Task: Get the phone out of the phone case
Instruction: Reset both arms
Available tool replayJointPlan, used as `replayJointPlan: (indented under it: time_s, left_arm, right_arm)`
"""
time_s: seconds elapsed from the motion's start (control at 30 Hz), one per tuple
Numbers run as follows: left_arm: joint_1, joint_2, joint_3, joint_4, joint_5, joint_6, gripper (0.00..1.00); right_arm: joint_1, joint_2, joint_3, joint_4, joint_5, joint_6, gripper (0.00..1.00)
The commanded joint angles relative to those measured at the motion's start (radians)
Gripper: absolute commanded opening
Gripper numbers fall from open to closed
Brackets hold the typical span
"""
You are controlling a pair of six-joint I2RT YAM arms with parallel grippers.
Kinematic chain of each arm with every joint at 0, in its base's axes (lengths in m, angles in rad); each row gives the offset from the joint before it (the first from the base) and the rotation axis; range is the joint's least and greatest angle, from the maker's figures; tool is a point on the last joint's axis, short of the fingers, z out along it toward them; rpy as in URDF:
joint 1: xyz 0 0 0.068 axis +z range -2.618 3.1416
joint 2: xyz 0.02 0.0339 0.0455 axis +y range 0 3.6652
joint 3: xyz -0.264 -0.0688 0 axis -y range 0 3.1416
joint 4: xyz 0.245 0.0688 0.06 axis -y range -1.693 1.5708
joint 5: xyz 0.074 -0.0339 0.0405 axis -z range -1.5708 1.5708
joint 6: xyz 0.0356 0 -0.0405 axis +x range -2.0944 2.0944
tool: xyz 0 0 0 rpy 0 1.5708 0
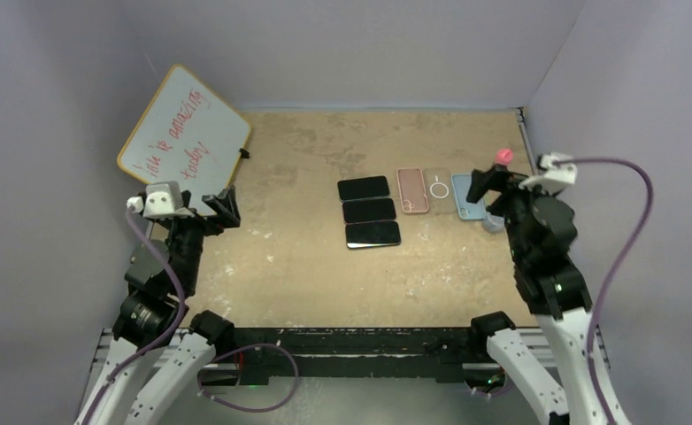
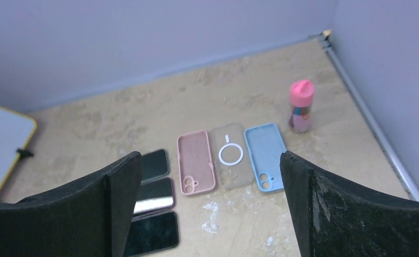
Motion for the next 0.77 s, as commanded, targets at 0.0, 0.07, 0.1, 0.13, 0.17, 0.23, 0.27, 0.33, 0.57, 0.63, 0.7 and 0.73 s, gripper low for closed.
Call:
replayJointPlan:
  time_s: [0.0, 0.07, 0.1, 0.13, 0.17, 0.23, 0.27, 0.33, 0.57, 0.63, 0.7, 0.73]
  left_arm:
    - [0.008, -0.105, -0.018, -0.061, -0.115, 0.031, 0.99]
    - [0.008, -0.155, -0.035, -0.061, -0.133, 0.04, 0.99]
    - [0.008, -0.175, -0.044, -0.065, -0.143, 0.041, 0.99]
    - [0.008, -0.194, -0.053, -0.069, -0.152, 0.04, 0.99]
    - [0.008, -0.21, -0.063, -0.075, -0.162, 0.04, 0.99]
    - [0.008, -0.237, -0.084, -0.09, -0.182, 0.037, 0.99]
    - [0.008, -0.247, -0.092, -0.096, -0.19, 0.037, 0.99]
    - [0.008, -0.265, -0.106, -0.098, -0.201, 0.036, 0.99]
    - [0.008, -0.269, -0.132, -0.09, -0.219, 0.058, 0.99]
    - [0.008, -0.261, -0.133, -0.095, -0.221, 0.058, 0.99]
    - [0.008, -0.255, -0.133, -0.099, -0.222, 0.056, 0.99]
    - [0.008, -0.253, -0.134, -0.1, -0.224, 0.055, 0.99]
  right_arm:
    - [-0.003, -0.195, -0.1, 0.019, 0.17, 0.009, 0.99]
    - [-0.002, -0.283, -0.147, 0.034, 0.175, -0.007, 0.99]
    - [-0.002, -0.32, -0.168, 0.047, 0.152, -0.02, 0.99]
    - [-0.002, -0.355, -0.193, 0.067, 0.125, -0.04, 0.99]
    - [-0.001, -0.385, -0.214, 0.084, 0.112, -0.049, 0.99]
    - [-0.002, -0.432, -0.245, 0.104, 0.111, -0.042, 0.99]
    - [-0.001, -0.45, -0.258, 0.112, 0.114, -0.042, 0.99]
    - [0.001, -0.476, -0.282, 0.125, 0.119, -0.045, 0.99]
    - [0.002, -0.504, -0.299, 0.145, 0.11, -0.038, 0.99]
    - [0.003, -0.509, -0.301, 0.148, 0.104, -0.038, 0.99]
    - [0.005, -0.514, -0.3, 0.143, 0.106, -0.038, 0.99]
    - [0.005, -0.517, -0.3, 0.141, 0.112, -0.037, 0.99]
